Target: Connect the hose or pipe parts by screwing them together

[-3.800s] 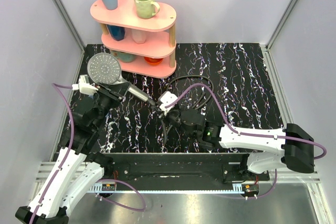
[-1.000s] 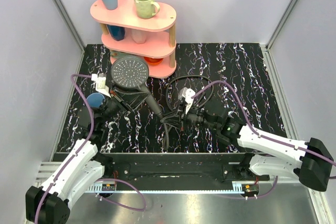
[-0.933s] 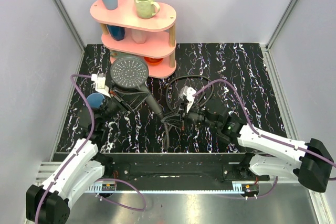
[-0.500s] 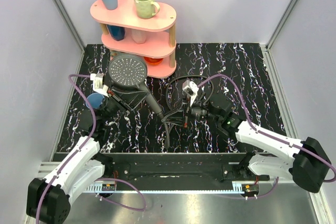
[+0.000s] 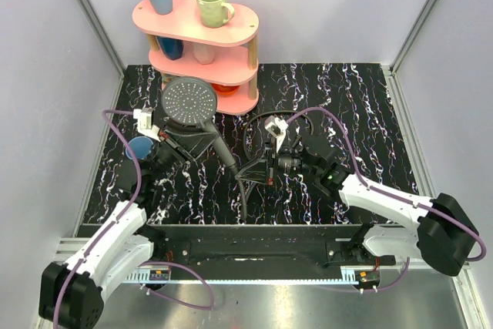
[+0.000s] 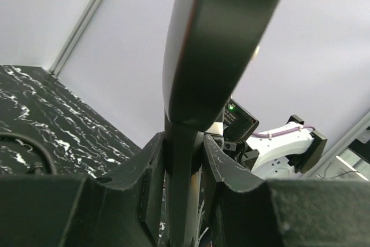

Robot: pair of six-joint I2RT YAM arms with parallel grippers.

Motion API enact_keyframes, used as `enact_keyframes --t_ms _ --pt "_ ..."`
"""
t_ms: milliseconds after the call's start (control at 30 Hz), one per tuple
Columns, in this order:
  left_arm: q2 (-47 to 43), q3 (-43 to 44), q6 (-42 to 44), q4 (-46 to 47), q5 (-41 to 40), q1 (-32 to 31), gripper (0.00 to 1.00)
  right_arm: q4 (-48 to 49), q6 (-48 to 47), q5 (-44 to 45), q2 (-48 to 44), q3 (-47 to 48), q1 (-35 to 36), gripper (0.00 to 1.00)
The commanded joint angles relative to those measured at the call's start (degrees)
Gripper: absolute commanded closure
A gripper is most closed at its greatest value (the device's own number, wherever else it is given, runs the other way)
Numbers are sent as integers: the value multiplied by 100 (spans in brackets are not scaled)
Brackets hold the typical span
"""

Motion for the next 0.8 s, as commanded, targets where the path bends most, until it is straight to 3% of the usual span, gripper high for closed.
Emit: enact_keyframes --t_ms 0,133,233,267,467,600,767 --pt "-357 174 411 -1017 521 -181 100 839 84 945 105 496 -174 85" --pt "-296 104 386 -957 564 -181 100 1295 383 770 281 408 -174 85" --pt "-217 95 289 -947 538 -181 100 1393 454 831 352 417 -183 79" --pt "-225 103 289 -1017 512 -181 100 1340 445 848 386 443 -174 73" --pt "-384 332 745 -2133 134 -181 100 1295 480 857 606 522 -174 68" --pt "-428 297 781 -2266 2 -181 100 1480 620 831 747 461 -174 91" --pt "-419 95 720 -1723 230 -172 100 1786 875 682 808 391 -174 99"
